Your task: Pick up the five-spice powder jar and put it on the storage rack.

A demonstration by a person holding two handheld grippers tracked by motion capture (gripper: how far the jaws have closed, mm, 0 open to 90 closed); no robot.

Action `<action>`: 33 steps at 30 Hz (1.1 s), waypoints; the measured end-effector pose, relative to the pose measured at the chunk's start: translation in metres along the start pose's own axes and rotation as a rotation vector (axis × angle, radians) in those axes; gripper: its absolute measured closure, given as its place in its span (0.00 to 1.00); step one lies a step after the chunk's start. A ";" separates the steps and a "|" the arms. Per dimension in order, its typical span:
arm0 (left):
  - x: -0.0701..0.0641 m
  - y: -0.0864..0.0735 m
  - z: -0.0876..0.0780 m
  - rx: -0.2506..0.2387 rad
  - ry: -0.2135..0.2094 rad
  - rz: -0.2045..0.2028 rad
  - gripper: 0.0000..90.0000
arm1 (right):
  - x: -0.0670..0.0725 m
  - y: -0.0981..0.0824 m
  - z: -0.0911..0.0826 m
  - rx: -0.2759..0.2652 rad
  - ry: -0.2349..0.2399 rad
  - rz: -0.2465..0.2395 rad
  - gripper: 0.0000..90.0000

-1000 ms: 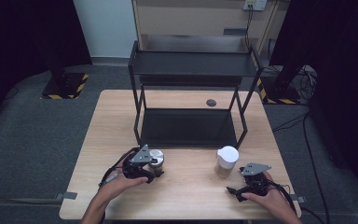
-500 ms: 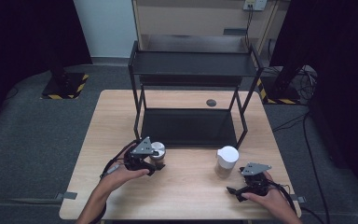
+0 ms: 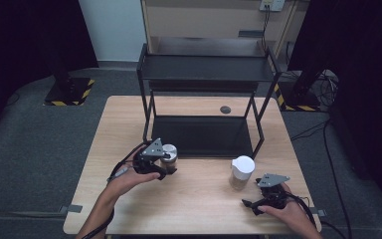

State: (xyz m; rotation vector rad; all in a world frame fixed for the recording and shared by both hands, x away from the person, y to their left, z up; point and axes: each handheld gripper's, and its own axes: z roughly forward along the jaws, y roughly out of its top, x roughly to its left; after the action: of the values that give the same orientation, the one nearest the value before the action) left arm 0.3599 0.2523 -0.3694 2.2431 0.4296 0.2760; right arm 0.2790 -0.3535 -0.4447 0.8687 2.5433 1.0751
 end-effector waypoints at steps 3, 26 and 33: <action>0.003 0.004 -0.002 -0.006 0.002 0.006 0.33 | 0.000 0.000 0.000 0.000 0.000 0.000 0.02; 0.029 0.049 -0.019 -0.006 0.021 0.031 0.33 | 0.000 0.000 0.000 0.000 0.000 0.000 0.02; 0.032 0.062 -0.026 -0.009 0.022 0.044 0.33 | 0.000 0.000 0.000 0.000 0.000 0.000 0.02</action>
State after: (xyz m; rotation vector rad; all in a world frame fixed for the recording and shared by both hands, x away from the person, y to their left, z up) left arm 0.3942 0.2450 -0.3034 2.2447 0.3898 0.3253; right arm 0.2790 -0.3535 -0.4448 0.8680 2.5434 1.0751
